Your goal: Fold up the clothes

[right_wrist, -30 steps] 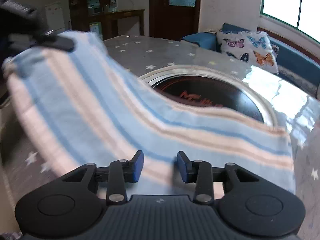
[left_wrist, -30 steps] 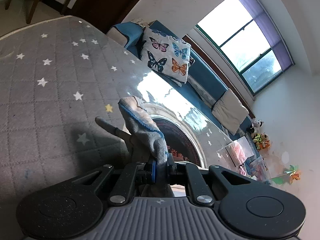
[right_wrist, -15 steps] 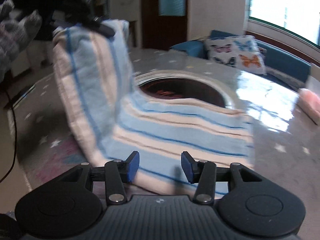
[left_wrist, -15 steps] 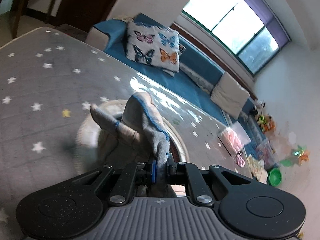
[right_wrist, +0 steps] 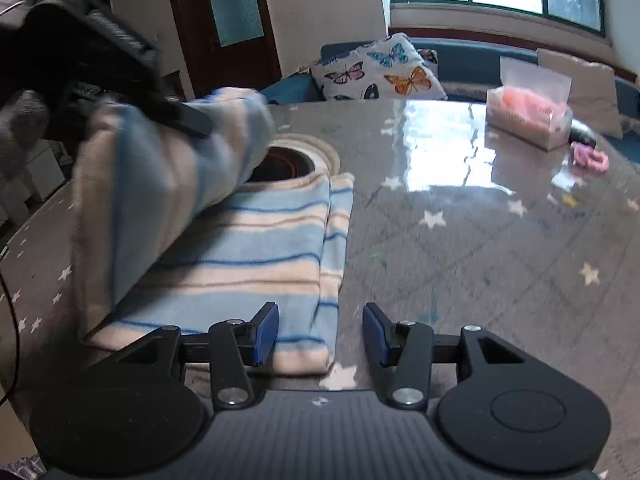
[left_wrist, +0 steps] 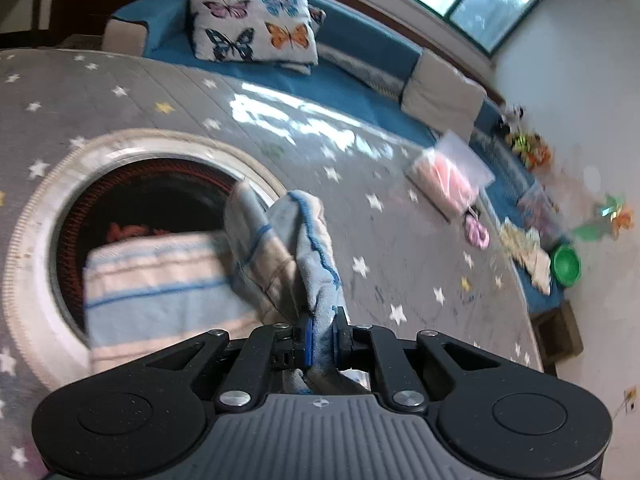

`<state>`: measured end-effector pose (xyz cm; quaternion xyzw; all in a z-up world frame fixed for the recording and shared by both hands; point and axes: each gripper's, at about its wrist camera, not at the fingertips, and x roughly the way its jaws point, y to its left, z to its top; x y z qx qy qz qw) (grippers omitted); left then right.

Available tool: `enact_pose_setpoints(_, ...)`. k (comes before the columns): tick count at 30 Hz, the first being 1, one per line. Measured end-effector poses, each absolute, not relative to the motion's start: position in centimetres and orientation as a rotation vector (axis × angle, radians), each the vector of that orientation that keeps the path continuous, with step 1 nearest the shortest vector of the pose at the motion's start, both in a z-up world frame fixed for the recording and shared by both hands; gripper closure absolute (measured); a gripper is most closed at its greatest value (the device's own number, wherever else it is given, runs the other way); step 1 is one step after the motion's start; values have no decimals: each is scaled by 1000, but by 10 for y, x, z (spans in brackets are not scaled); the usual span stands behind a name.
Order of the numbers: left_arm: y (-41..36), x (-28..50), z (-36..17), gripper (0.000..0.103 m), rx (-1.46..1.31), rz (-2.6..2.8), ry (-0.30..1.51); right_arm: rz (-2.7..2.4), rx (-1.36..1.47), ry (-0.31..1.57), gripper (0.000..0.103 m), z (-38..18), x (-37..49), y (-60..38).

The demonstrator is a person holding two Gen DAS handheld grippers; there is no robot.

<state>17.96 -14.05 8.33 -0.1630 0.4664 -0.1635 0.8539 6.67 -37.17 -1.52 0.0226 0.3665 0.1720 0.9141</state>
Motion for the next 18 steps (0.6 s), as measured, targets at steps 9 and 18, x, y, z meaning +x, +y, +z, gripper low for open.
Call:
enact_pose_setpoints(9,-162,180,56,79,-310,-411,1057,385,57,749,56,-19,65,-374)
enact_pose_setpoints(18,-145,166,74,62,-322,-507,985,351,72,745,55,-7,61,-393)
